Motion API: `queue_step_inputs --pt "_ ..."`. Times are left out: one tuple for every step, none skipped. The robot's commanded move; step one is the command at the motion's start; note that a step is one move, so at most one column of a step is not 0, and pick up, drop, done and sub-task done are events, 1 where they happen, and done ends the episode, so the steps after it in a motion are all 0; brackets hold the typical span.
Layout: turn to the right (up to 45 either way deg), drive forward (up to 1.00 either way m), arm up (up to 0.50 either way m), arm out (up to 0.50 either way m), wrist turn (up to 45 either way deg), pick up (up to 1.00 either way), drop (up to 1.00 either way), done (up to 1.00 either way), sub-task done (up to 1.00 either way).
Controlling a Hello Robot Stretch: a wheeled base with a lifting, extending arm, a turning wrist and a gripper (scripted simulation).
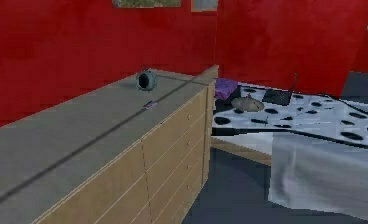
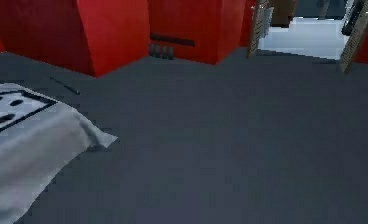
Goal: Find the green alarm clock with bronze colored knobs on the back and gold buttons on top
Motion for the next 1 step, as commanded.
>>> queue_step_inputs --pt "6.0 0.0 0.0 0.0 0.0 0.0 0.0 0.0 0.0"
